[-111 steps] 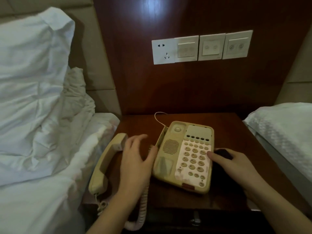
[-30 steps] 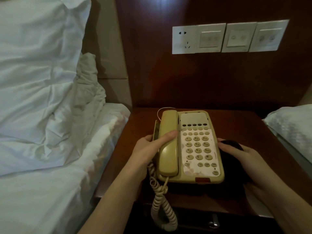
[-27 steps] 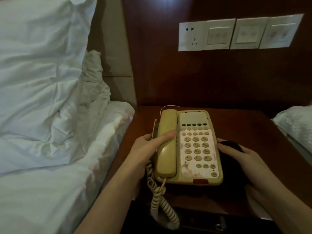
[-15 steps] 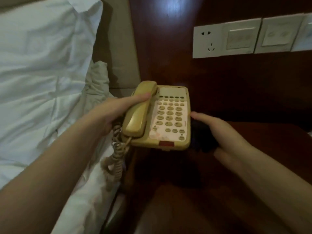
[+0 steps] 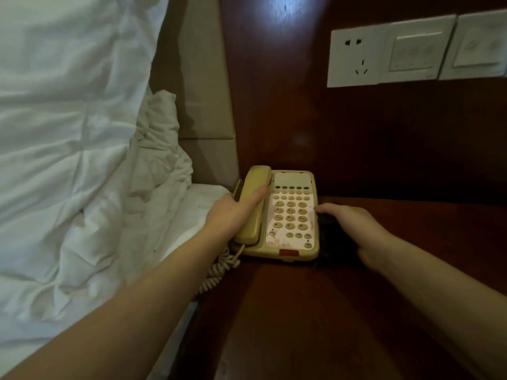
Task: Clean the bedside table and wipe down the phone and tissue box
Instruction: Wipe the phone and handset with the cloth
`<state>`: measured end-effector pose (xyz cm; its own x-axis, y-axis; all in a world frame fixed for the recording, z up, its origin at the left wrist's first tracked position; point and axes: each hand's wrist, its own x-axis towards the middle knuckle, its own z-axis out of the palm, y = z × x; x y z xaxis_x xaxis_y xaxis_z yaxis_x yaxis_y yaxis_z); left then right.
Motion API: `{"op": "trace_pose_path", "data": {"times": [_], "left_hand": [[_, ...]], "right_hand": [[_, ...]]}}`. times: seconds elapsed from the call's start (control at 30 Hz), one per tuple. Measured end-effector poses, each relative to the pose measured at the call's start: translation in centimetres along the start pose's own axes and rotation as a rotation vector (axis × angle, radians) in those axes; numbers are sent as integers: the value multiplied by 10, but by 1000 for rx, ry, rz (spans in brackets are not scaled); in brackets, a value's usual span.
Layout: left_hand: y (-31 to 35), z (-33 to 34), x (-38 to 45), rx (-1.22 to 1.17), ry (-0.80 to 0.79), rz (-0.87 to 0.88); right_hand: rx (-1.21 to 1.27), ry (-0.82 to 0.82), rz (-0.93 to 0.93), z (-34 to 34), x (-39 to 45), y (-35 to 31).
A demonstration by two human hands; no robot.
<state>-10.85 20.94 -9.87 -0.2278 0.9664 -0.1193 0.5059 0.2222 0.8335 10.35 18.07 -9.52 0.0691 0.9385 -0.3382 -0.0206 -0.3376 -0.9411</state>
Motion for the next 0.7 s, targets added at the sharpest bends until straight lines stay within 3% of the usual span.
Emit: {"op": "trace_pose_path", "data": {"times": [0.2,0.33,0.5,0.6,0.7], "left_hand": [[1,4,-6,30,67,-27],[11,0,-25,260,109,-53],[34,0,-91,344,303,299],[59,20,-140,261,226,435],[82,48,-193,152,28,518]], "right_hand": [[-51,9,-34,4,-4,2],[-133,70,-127,2,-19,4],[-207,154,-286,-18,-68,1],[-174,132,-306,-41,-111,4],[-170,92,-344,-84,-160,8]]}}
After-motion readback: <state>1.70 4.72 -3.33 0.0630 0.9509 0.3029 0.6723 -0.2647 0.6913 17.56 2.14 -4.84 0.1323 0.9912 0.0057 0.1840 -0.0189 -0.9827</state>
